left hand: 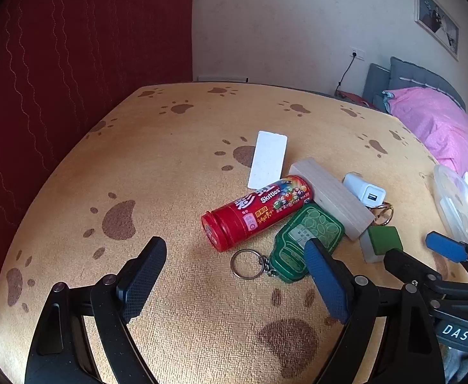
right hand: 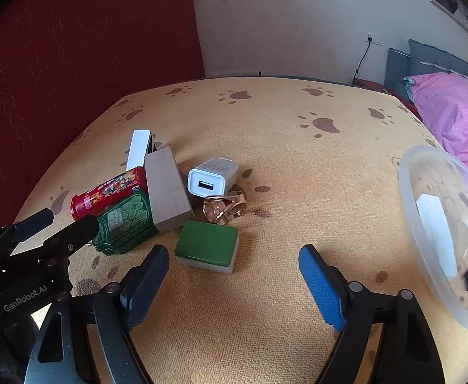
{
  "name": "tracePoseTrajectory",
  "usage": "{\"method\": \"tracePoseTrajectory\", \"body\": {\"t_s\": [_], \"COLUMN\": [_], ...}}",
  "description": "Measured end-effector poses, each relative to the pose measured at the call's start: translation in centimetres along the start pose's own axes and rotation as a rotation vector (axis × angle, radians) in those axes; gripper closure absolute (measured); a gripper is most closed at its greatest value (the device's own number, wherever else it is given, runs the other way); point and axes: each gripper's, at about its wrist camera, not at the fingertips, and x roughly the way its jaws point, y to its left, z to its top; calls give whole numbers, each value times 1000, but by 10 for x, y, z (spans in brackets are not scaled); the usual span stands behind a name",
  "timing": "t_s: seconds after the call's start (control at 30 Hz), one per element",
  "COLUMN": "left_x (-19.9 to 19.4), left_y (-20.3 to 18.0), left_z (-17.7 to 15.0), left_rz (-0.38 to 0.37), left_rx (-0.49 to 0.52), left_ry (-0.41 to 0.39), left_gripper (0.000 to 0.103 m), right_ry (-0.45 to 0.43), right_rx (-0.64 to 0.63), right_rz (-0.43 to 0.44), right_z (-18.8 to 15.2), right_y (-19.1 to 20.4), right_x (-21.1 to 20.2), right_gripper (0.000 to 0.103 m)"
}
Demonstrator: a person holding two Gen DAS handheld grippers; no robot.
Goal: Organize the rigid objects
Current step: 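Withdraw both grippers from the bowl back toward the remaining objects, then grasp the mahjong tile with the right gripper while the left grasps the green keychain card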
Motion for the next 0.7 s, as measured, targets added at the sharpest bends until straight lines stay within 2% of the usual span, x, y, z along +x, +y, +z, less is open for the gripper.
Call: {"method": "tracePoseTrajectory", "body": {"t_s": [0.13,0.33,0.7], "left_x": [1,3,-2], "left_y": [10,14,-5], "left_z": [2,3,1], "left_rz": [27,17,-60], "left_rx": [-43,-62,27], "left_ry": [-6,-12,-42], "left_gripper": [15,15,16], "right_ry": [29,22,24], "right_rx": [-28,-47,2], "right_rz": [10,-24,-24], "right_z": [4,3,-5], "right_y": [10,14,-9], "right_x": [13,14,3], "right_gripper": [36,56,57]}}
